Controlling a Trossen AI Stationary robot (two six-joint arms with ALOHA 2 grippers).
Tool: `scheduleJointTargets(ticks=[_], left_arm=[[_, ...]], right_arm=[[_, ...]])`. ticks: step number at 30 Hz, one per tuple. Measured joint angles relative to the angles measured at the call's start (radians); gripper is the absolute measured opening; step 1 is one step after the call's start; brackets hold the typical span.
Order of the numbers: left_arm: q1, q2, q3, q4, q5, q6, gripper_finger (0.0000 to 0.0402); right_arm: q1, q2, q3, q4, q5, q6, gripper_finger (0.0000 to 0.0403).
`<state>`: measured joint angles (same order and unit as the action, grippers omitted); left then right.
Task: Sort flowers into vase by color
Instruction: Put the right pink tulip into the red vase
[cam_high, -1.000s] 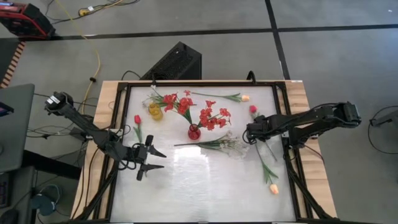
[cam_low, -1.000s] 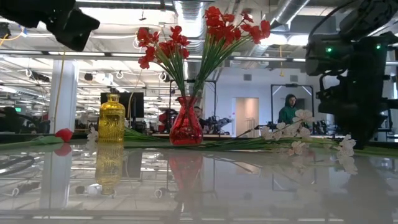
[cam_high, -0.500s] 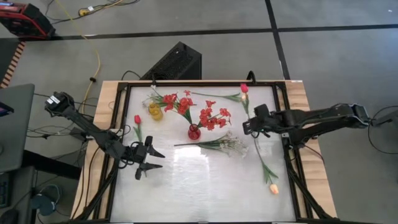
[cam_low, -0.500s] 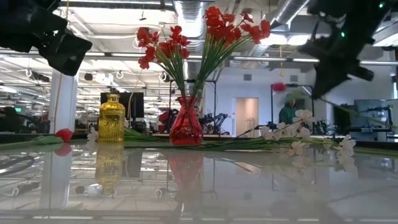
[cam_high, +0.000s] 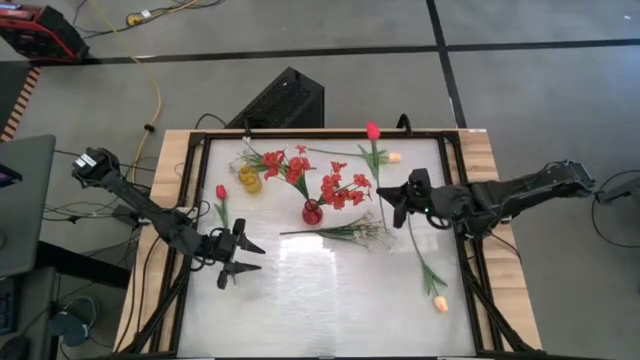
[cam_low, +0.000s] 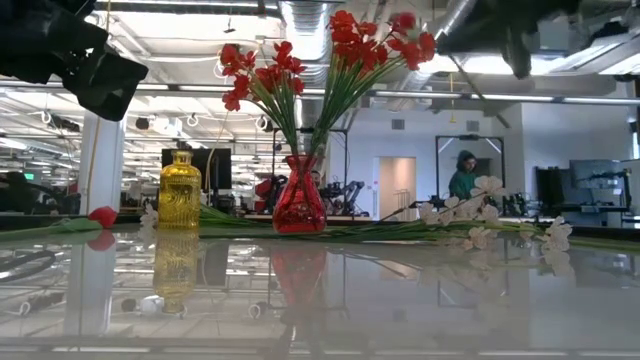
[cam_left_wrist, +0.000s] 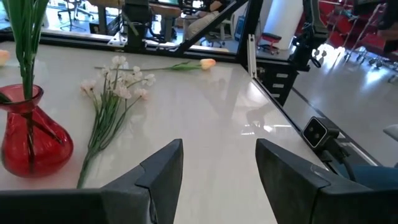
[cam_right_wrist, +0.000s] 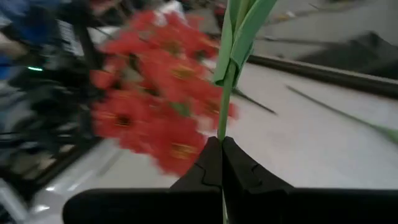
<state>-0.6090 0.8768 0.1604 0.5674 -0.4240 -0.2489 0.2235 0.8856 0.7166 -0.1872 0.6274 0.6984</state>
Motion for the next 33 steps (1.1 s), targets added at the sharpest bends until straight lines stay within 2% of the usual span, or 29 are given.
scheduleJointTargets(ticks=[8, 15, 21, 26, 33], left_arm=[[0.0, 0.0, 0.0, 0.0, 0.0, 0.0, 0.019], [0.0, 0.0, 0.0, 0.0, -0.005, 0.001, 0.019], [0.0, 0.0, 0.0, 0.0, -0.018, 0.009, 0.019], [0.0, 0.0, 0.0, 0.0, -0.034, 0.01, 0.019], [0.0, 0.0, 0.0, 0.0, -0.037, 0.02, 0.019]], right_arm=[[0.103, -0.038, 0.0, 0.125, 0.0, -0.105, 0.0019], [0.201, 0.024, 0.0, 0.401, 0.0, -0.28, 0.002], [0.261, 0.149, 0.0, 0.651, -0.005, -0.408, 0.002], [0.268, 0.3, 0.016, 0.837, -0.062, -0.488, 0.002], [0.266, 0.529, 0.18, 0.874, -0.107, -0.66, 0.002]])
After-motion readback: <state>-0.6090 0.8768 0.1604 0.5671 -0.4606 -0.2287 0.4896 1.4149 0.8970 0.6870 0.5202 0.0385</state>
